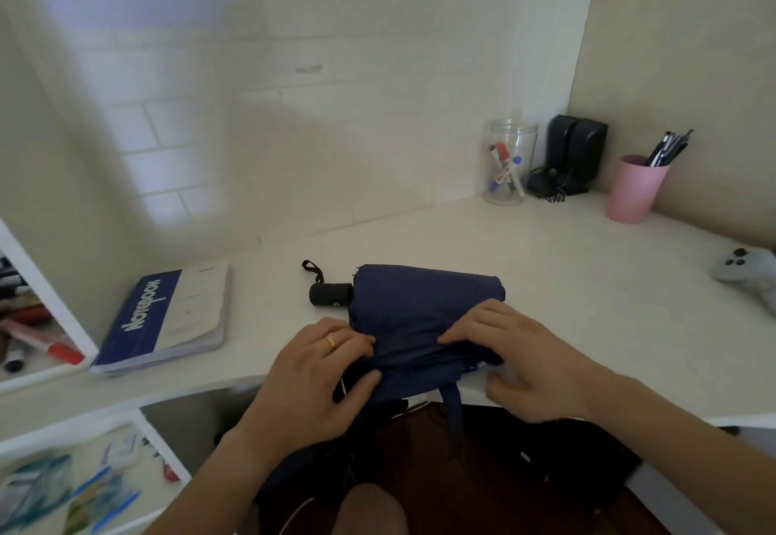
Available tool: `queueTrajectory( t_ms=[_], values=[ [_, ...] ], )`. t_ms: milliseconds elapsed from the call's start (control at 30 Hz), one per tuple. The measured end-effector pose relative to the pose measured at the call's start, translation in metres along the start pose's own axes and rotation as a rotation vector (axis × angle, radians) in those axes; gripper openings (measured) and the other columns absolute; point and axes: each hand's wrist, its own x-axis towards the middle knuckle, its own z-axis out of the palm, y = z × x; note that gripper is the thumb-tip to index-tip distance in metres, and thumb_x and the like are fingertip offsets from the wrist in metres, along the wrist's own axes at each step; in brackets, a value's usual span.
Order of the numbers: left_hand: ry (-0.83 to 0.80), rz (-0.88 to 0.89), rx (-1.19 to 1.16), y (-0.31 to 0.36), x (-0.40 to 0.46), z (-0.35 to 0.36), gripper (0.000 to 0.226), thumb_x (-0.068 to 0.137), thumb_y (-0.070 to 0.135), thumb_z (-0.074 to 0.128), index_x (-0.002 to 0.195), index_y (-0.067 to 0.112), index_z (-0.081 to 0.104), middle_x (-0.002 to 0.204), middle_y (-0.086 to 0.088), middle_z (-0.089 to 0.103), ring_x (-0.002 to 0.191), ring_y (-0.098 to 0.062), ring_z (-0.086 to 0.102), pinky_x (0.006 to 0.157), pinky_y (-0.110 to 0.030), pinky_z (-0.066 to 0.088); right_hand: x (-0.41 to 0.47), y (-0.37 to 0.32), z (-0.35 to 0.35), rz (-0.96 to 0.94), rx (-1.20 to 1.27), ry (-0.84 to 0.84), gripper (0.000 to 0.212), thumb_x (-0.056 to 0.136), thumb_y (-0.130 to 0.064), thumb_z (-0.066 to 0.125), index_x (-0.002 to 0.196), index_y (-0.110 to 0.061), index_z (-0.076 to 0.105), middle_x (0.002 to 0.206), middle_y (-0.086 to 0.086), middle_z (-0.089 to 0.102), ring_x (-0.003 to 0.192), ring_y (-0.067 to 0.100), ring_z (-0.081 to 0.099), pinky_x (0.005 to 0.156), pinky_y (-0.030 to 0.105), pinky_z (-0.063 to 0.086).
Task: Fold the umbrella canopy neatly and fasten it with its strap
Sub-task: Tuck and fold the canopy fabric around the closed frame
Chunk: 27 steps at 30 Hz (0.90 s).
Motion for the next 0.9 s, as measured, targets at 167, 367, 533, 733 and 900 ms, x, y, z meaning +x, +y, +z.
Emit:
queueTrajectory(
  t_ms=[167,367,533,733,900],
  values=[
    [-0.208,0.145,0.352,0.016,0.005,0.004,0.076,0.084,0.073,0.057,0.143,0.025,0.055,0.118,-0.01,0.068,0.117,-0.03,0.059,0.107,-0.051,0.046,-0.013,-0.008,0.008,-0.052,-0.259,-0.093,0.066,0.079,-0.055,0.064,0.14,-0.034,0.049,0.14,-0.014,0.051,0.133,0.01,0.043,0.11,0.028,0.04],
    [-0.113,0.182,0.141,0.004,-0.002,0.014,0.04,0.081,0.019,0.08,0.119,0.012,0.07,0.122,-0.006,0.071,0.11,-0.022,0.065,0.092,-0.036,0.059,-0.014,-0.012,0.044,-0.026,-0.4,0.123,0.049,0.078,-0.041,0.073,0.123,-0.024,0.063,0.125,-0.006,0.066,0.118,0.02,0.06,0.103,0.036,0.05],
    [-0.122,0.218,0.074,0.006,-0.003,0.006,0.038,0.079,0.015,0.08,0.116,0.016,0.072,0.112,0.0,0.073,0.098,-0.016,0.067,0.085,-0.026,0.056,-0.01,-0.019,0.054,-0.075,-0.457,0.275,0.026,0.076,-0.027,0.078,0.099,-0.019,0.068,0.101,-0.002,0.071,0.093,0.022,0.065,0.082,0.034,0.055],
    [-0.195,0.159,-0.056,0.009,0.0,-0.007,0.03,0.09,0.04,0.07,0.114,0.023,0.072,0.109,0.007,0.07,0.096,-0.01,0.064,0.081,-0.025,0.055,-0.014,-0.018,0.065,-0.133,-0.567,0.351,0.031,0.08,-0.019,0.064,0.11,-0.015,0.072,0.1,0.0,0.073,0.087,0.023,0.066,0.079,0.036,0.056],
    [-0.137,-0.11,-0.343,0.012,0.038,-0.03,0.029,0.091,0.052,0.066,0.107,0.029,0.075,0.095,0.016,0.074,0.089,0.002,0.066,0.084,-0.028,0.054,-0.012,-0.02,0.07,-0.144,-0.473,0.417,0.03,0.07,-0.005,0.072,0.098,-0.017,0.073,0.092,-0.002,0.07,0.079,0.022,0.063,0.068,0.033,0.051]
  ],
)
